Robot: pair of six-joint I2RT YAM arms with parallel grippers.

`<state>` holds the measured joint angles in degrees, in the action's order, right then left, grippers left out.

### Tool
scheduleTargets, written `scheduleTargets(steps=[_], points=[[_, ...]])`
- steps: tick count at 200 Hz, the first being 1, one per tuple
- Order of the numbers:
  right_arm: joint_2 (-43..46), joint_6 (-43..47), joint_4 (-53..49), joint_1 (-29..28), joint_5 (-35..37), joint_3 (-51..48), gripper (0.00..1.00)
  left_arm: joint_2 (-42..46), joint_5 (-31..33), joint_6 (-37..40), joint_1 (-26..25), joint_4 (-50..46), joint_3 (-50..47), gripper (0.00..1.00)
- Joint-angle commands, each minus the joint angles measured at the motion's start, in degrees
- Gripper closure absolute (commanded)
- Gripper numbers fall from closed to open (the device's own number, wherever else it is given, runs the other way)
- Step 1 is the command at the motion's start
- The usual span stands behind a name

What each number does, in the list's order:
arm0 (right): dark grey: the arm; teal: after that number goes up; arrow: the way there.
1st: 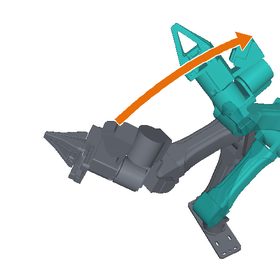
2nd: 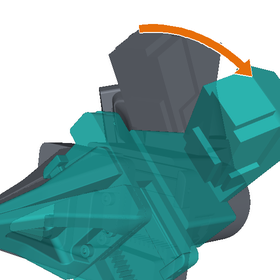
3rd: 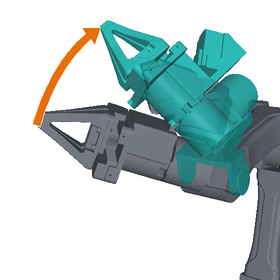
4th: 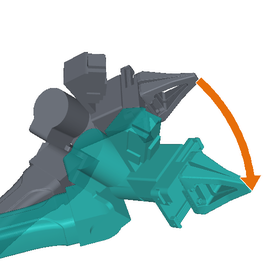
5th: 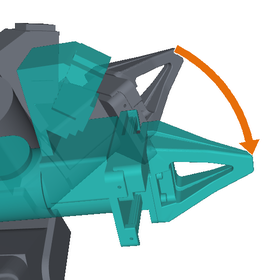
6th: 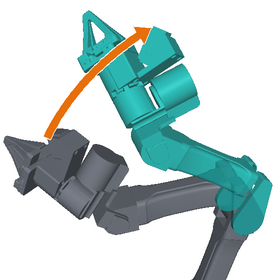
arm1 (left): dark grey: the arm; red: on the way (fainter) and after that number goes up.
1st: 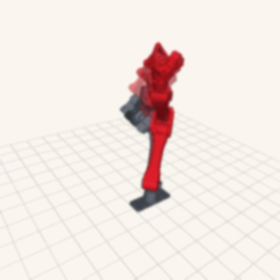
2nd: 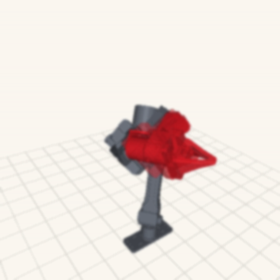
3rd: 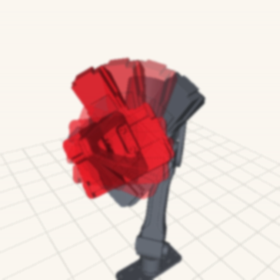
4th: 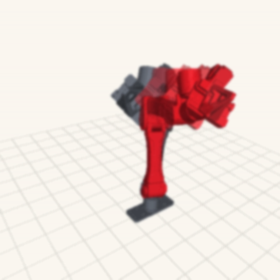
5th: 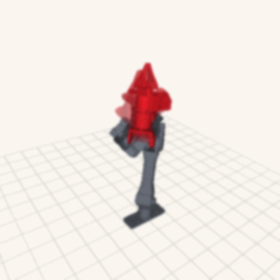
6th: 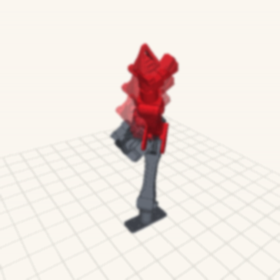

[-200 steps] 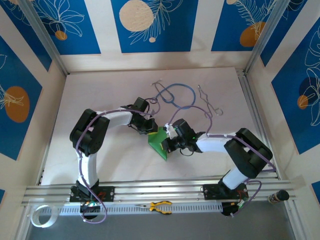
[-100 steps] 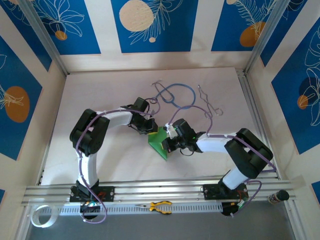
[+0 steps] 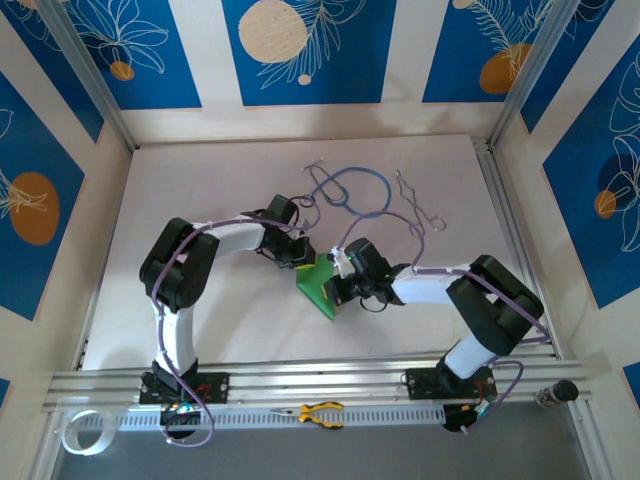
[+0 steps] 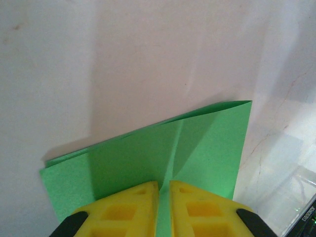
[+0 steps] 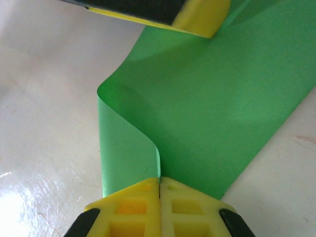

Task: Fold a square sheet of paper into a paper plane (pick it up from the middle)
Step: Third fold the triangle at the center of the table.

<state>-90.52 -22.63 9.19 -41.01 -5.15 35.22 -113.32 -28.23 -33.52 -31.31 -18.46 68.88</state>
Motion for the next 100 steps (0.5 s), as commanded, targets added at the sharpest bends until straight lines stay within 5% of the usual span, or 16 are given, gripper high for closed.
scheduleTargets(steps=[1,100], points=[[-1.14,-0.83,-0.19,-0.30,-0.04,-0.29,0.96,0.72,1.60,0.27,-0.17,-2.13,-1.24,0.83],[-2.01,-1.01,-0.52,-0.72,0.56,0.04,0.97,0.47,1.53,0.23,-0.19,-1.96,-1.26,0.83]])
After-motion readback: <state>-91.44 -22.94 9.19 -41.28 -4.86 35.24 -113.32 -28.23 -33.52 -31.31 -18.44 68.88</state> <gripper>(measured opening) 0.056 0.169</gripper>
